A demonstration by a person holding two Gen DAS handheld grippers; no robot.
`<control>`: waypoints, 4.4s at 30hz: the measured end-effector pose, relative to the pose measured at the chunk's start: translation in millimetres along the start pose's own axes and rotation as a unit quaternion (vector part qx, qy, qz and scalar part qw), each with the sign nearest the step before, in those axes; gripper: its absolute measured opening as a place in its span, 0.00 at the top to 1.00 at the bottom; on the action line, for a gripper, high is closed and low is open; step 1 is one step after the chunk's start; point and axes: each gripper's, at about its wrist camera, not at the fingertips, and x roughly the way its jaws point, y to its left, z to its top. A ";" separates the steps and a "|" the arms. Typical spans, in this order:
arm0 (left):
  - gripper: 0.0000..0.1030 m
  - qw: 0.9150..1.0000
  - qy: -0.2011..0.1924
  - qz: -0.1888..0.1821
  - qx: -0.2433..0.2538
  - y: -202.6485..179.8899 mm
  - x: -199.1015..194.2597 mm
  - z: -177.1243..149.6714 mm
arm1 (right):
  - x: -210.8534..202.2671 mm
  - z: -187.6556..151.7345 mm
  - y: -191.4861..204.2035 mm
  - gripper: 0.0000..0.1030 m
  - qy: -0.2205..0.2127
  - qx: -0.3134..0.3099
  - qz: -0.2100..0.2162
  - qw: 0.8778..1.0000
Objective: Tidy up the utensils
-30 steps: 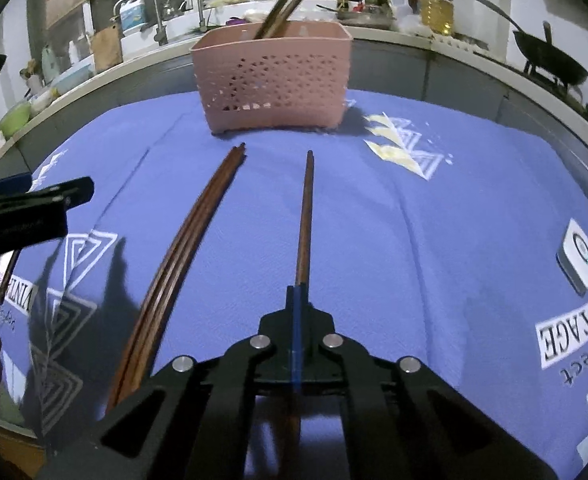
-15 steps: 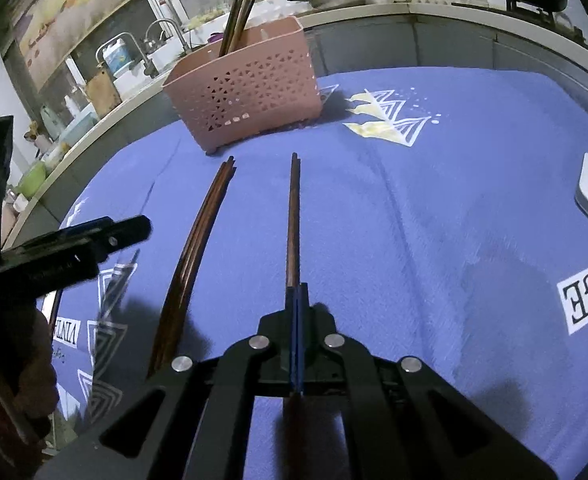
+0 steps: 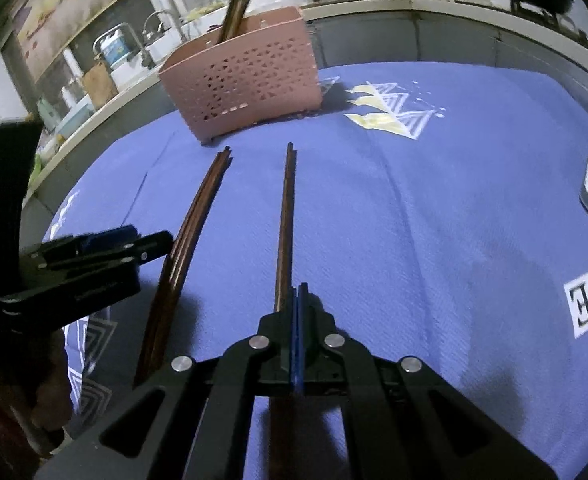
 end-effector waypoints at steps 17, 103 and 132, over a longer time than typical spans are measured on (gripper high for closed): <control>0.50 0.999 0.006 -0.035 -0.014 4.2 -6.1 -6.9 | 1.2 2.9 22.6 0.99 -0.013 -0.053 -0.025 0.998; 0.95 0.935 -0.353 -0.035 0.004 38.1 -235.9 201.1 | -127.5 285.9 107.1 0.95 -0.308 -0.112 0.026 0.944; 0.68 0.968 -0.225 -0.068 -0.091 80.7 -129.6 69.0 | -26.3 117.7 50.1 0.81 -0.066 -0.041 0.063 0.995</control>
